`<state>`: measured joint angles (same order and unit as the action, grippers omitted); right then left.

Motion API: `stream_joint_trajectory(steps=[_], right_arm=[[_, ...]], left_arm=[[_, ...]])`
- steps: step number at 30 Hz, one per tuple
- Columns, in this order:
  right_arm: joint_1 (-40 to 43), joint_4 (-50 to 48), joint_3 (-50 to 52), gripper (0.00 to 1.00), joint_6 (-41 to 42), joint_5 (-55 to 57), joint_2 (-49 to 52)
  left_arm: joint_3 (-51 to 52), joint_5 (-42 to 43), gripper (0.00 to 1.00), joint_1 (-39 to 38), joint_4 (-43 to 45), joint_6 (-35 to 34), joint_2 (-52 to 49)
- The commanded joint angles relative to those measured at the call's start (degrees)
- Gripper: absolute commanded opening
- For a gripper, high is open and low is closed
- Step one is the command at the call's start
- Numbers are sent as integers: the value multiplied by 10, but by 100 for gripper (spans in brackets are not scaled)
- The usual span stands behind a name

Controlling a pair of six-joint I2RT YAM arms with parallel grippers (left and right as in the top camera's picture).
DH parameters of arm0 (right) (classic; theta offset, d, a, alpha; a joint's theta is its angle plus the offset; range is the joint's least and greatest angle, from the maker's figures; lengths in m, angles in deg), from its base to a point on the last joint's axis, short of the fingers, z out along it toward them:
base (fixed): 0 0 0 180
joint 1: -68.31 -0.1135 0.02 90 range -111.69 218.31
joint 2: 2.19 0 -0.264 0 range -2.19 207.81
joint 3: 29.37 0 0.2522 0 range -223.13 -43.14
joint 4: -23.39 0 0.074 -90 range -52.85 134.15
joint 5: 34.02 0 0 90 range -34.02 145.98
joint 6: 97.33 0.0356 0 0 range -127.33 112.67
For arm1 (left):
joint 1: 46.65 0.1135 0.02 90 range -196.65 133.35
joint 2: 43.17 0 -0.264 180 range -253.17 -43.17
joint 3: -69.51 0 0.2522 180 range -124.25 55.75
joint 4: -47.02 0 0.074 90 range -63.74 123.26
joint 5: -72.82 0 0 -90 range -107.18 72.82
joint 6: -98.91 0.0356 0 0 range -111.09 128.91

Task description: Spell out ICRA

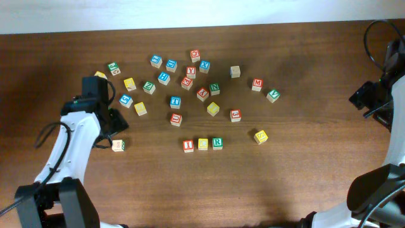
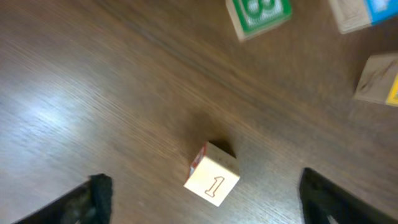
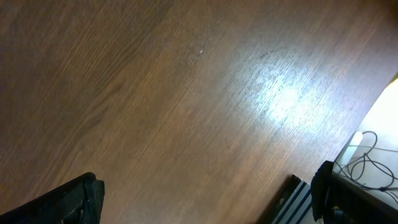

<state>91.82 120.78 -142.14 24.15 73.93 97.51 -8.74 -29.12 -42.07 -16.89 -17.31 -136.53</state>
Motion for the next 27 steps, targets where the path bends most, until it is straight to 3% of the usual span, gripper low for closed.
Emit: stream_joint_trajectory(steps=[1, 7, 12, 18, 23, 25, 26, 27], right_arm=[[2, 0, -5, 98, 3, 2, -6], [2, 0, -5, 99, 3, 2, -6], [2, 0, -5, 98, 3, 2, -6], [2, 0, -5, 98, 3, 2, -6], [2, 0, -5, 98, 3, 2, -6], [2, 0, -5, 98, 3, 2, -6], [1, 0, -5, 98, 3, 2, -6], [2, 0, -5, 98, 3, 2, -6]], left_arm=[[56, 43, 86, 1, 22, 36, 3], [99, 36, 79, 1, 74, 56, 3], [111, 62, 77, 1, 103, 145, 3], [111, 66, 72, 1, 132, 183, -45], [111, 70, 60, 1, 139, 199, -67], [111, 70, 51, 1, 142, 199, -67], [111, 70, 39, 1, 142, 199, -67], [111, 70, 37, 1, 142, 199, -67]])
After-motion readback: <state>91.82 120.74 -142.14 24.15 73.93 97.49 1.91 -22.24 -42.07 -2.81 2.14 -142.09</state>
